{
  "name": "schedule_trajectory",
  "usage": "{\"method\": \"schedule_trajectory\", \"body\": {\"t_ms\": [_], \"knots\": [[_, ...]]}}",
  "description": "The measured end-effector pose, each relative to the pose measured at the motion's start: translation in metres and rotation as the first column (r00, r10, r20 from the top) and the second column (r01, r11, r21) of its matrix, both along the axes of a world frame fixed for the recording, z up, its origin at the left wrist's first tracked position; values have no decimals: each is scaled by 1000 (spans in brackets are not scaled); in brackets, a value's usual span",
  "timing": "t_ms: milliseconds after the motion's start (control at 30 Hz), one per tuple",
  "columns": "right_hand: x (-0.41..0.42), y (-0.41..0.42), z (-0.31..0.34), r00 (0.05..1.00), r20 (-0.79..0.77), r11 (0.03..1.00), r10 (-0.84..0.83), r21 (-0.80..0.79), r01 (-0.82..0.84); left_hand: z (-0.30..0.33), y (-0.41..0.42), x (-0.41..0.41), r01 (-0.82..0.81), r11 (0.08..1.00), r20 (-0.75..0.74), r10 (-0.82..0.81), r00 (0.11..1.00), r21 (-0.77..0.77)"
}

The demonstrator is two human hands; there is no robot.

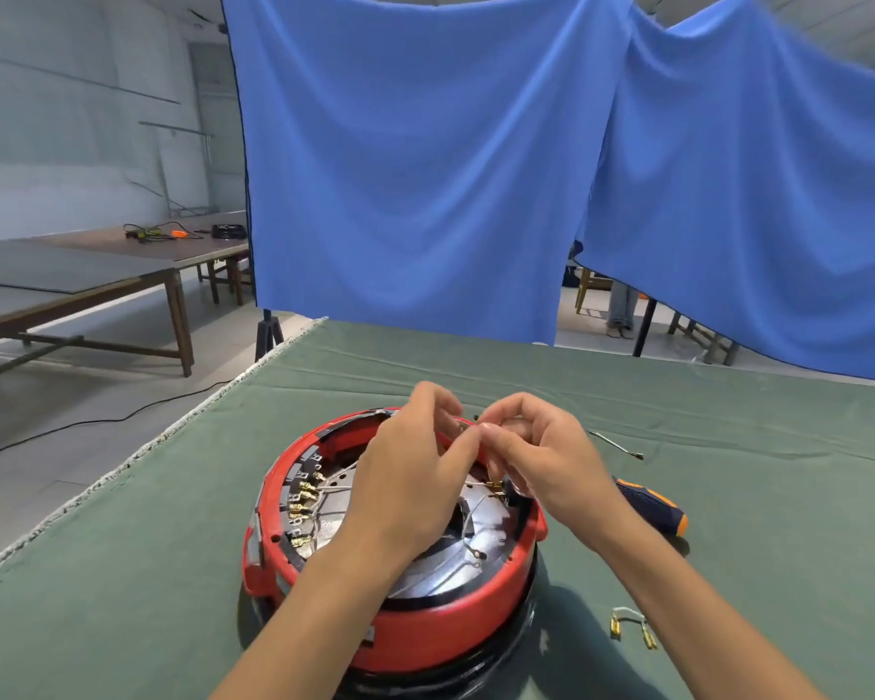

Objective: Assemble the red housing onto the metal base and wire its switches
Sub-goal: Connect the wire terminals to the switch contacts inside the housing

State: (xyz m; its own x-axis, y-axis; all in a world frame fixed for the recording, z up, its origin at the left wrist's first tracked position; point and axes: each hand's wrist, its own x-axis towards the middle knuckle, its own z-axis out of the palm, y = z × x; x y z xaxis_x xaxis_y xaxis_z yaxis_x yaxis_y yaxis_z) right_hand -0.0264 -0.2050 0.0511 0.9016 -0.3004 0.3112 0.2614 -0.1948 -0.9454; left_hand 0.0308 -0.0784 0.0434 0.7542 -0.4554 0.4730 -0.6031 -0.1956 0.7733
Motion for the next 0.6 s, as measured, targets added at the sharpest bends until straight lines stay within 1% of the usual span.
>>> {"method": "schedule_trajectory", "body": {"t_ms": [133,233,333,500,600], "knots": [[4,-1,-7,998,-44,999,38,2,-38,-2,3,2,55,998,56,-57,997,40],[4,-3,-8,997,-48,998,55,21,-54,-4,6,5,130,991,-6,-130,991,4],[4,-5,-9,996,-72,998,58,29,-56,-5,7,10,104,994,-94,-106,990,-20],[4,-18,-9,996,-60,961,73,270,-54,-5,11,14,24,986,-221,-60,973,-162],[3,-21,-12,994,-55,949,92,307,-71,-4,13,16,-7,978,-274,-52,960,-209]]}}
